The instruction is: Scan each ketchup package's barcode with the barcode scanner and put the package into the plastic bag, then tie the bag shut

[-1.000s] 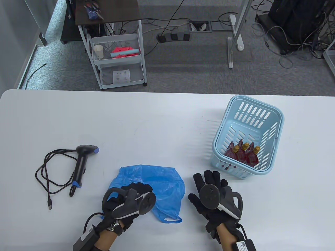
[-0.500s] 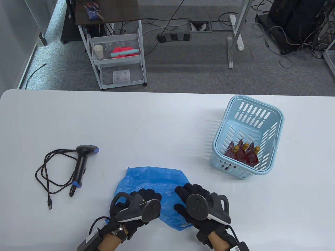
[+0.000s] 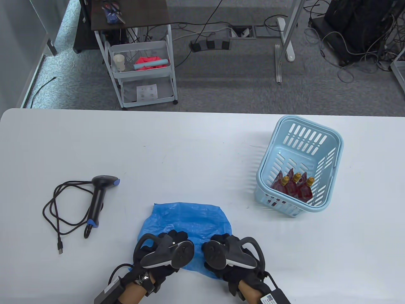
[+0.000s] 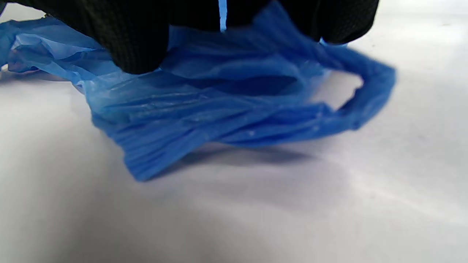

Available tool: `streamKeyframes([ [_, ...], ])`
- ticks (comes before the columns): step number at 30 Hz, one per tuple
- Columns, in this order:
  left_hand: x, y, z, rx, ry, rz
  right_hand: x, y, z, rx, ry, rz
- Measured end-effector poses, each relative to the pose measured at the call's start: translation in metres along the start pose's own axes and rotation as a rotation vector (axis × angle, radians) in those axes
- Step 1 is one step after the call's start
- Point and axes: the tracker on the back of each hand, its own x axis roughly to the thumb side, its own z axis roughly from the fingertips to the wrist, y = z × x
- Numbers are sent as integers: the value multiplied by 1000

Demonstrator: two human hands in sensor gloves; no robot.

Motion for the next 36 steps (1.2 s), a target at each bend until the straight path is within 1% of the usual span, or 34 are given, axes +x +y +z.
streamKeyframes([
  [5, -3, 5, 1, 9, -13, 67, -5, -1, -2, -67, 30, -62],
  [11, -4, 16, 5, 43, -23, 90, -12, -4, -3, -78, 55, -137],
  [14, -9, 30, 12, 98, -22, 127, -18, -5, -4, -76, 64, -204],
  [16, -15, 46, 20, 166, -28, 207, -24, -6, -5, -66, 72, -259],
  [18, -19, 60, 28, 217, -39, 251, -28, -6, -5, -66, 79, -304],
  [20, -17, 69, 34, 245, -62, 264, -31, -7, -6, -65, 86, -333],
  [22, -8, 74, 38, 246, -101, 232, -34, -6, -6, -64, 89, -359],
  [24, 7, 70, 38, 201, -149, 164, -35, -6, -6, -64, 94, -376],
  [26, 26, 60, 35, 133, -195, 77, -37, -6, -7, -65, 96, -389],
  [27, 38, 50, 34, 113, -213, -2, -37, -6, -7, -67, 97, -396],
  [28, 45, 43, 32, 118, -216, -75, -38, -6, -7, -67, 97, -401],
  [29, 53, 35, 29, 100, -213, -176, -39, -6, -6, -66, 97, -411],
  [30, 57, 28, 27, 58, -208, -227, -39, -6, -6, -67, 97, -418],
  [31, 59, 22, 25, 27, -199, -271, -40, -6, -6, -69, 97, -425],
  [33, 57, 15, 21, 10, -171, -319, -42, -7, -6, -68, 96, -441],
  [36, 45, 19, 21, 19, -110, -310, -43, -7, -5, -66, 98, -449],
])
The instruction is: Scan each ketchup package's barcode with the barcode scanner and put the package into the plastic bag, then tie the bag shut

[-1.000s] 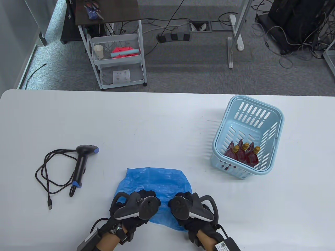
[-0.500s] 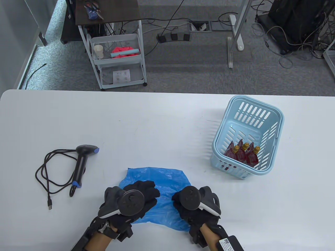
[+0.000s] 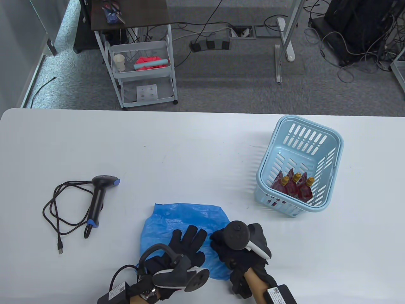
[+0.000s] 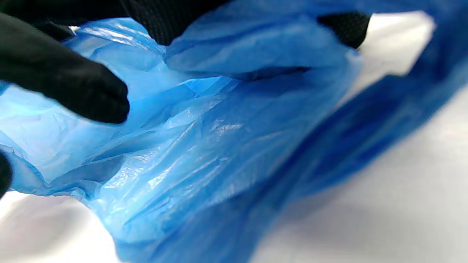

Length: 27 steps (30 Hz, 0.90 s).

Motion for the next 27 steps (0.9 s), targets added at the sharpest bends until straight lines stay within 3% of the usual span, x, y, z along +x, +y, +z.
streamKeyframes([
  [11, -83, -7, 14, -63, 278, 228, -1, -4, 2, -21, 19, 31],
  [20, -101, -14, 16, -15, 320, 350, -5, -12, 7, -51, 7, 14],
  [27, -105, -15, 17, 57, 334, 399, 5, -43, 34, -295, -78, 29],
])
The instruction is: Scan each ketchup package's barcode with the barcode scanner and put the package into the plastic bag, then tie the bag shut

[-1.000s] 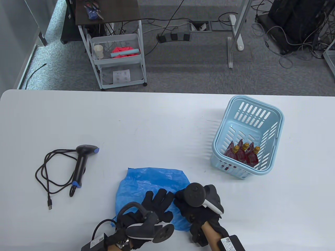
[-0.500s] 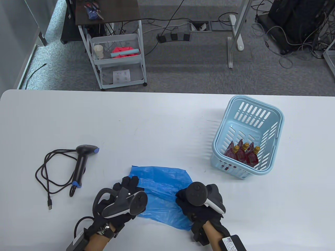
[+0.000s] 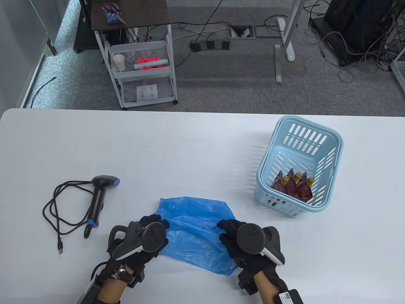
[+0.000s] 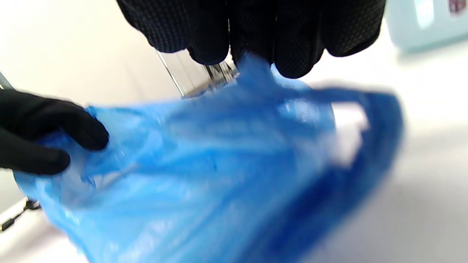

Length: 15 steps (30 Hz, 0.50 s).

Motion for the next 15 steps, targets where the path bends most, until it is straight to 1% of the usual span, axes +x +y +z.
streamKeyframes([
  [3, 0, -1, 0, 7, 1, 8, 12, -8, 6, -54, -58, 12],
  [5, -1, -1, -1, 10, 1, 19, 21, -5, 8, -34, -101, 34],
  [7, -1, -1, -1, 13, -1, 21, 30, 6, 7, 43, -140, 99],
  [10, -1, -1, -1, 19, -2, 19, 36, 33, 2, 225, -146, 218],
  [11, -1, -1, -1, 19, -4, 20, 35, 43, 0, 262, -140, 255],
  [13, -1, -2, -1, 17, -6, 21, 32, 53, -2, 306, -114, 305],
  [15, -1, -1, 0, 16, -6, 21, 26, 56, -5, 325, -85, 359],
])
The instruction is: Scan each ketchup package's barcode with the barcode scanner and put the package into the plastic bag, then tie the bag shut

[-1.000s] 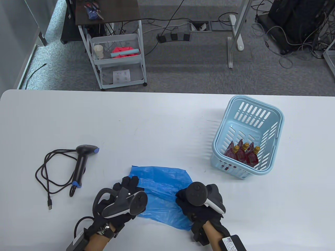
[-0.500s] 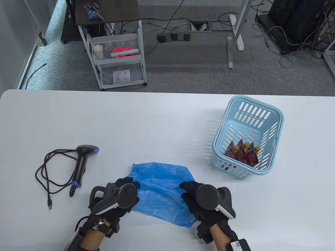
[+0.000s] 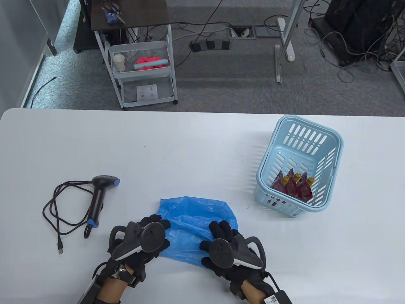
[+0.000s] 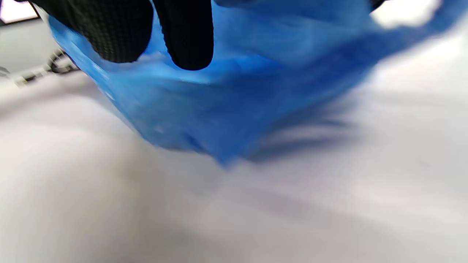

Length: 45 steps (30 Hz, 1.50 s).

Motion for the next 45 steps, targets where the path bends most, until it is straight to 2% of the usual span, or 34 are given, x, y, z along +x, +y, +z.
streamKeyframes([
  [5, -4, 1, 0, 18, 21, 4, -21, 1, -3, 44, 116, -33],
  [8, -8, 3, 1, 42, 36, 11, -39, -4, 1, -44, 182, -108],
  [13, -7, 7, 2, 65, 30, 40, -55, -11, 8, -215, 214, -315],
  [19, 0, 27, 8, 134, -6, 108, -49, -40, 26, -450, 194, -267],
  [24, 3, 50, 19, 209, -40, 178, -47, -60, 45, -598, 138, -335],
  [27, 2, 59, 24, 235, -62, 234, -48, -67, 52, -612, 104, -404],
  [33, 2, 69, 30, 260, -95, 297, -59, -69, 51, -557, 74, -614],
  [35, 2, 66, 27, 254, -90, 303, -61, -65, 47, -524, 93, -632],
  [38, 0, 50, 16, 175, -50, 235, -63, -50, 32, -397, 157, -486],
  [45, -3, -12, -12, -38, 45, 9, -53, -5, -2, -138, 231, -155],
])
